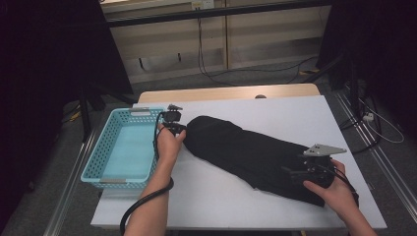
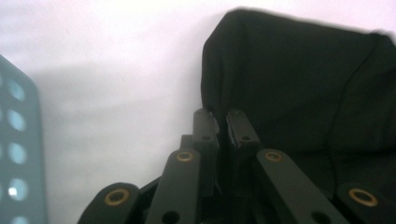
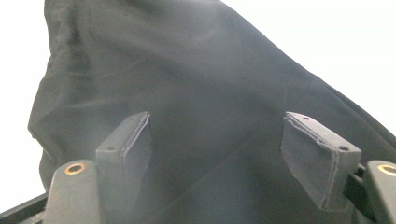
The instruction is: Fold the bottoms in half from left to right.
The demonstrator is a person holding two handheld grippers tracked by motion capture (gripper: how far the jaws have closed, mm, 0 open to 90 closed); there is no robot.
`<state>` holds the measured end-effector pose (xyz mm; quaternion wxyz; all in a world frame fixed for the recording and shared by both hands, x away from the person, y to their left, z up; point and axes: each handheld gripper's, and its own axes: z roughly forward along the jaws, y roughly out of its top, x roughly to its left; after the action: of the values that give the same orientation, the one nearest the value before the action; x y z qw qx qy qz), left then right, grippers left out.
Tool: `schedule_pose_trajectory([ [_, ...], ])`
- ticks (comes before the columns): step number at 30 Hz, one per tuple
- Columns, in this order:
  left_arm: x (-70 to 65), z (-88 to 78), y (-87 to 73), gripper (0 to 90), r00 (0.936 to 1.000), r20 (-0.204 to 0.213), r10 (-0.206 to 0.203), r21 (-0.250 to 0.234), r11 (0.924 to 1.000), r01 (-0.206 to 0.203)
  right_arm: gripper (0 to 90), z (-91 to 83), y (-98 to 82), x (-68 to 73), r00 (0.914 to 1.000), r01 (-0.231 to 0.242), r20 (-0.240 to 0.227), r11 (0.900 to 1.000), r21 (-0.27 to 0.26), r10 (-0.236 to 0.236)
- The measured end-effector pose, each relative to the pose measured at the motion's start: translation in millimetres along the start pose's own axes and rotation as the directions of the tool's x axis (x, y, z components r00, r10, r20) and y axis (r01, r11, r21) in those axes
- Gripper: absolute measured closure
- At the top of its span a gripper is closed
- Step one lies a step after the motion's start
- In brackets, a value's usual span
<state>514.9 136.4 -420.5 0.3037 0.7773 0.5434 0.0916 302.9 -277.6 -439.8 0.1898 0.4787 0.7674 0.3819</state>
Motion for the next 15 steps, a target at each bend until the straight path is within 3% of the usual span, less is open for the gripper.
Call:
schedule_pose_trajectory([
  [5, 1.9, -13.7, 7.5, 84.2, 0.9995, -0.026, -0.020, -0.034, 0.9992, 0.019, 24.9, -1.1, -0.2, -0.5, 1.0000, -0.002, 0.002, 1.000, -0.001, 0.002],
  [8, 2.2, -18.2, 8.5, 84.1, 0.9994, -0.016, -0.030, -0.045, 0.9986, 0.029, 24.5, -1.5, -0.4, -0.7, 1.0000, -0.002, 0.003, 1.000, -0.003, 0.002],
  [15, -13.5, -23.0, 10.6, 83.9, 0.9995, 0.027, 0.018, -0.067, 0.9976, -0.016, 22.9, -0.4, 0.0, 0.2, 1.0000, -0.001, 0.002, 1.000, 0.000, 0.001],
])
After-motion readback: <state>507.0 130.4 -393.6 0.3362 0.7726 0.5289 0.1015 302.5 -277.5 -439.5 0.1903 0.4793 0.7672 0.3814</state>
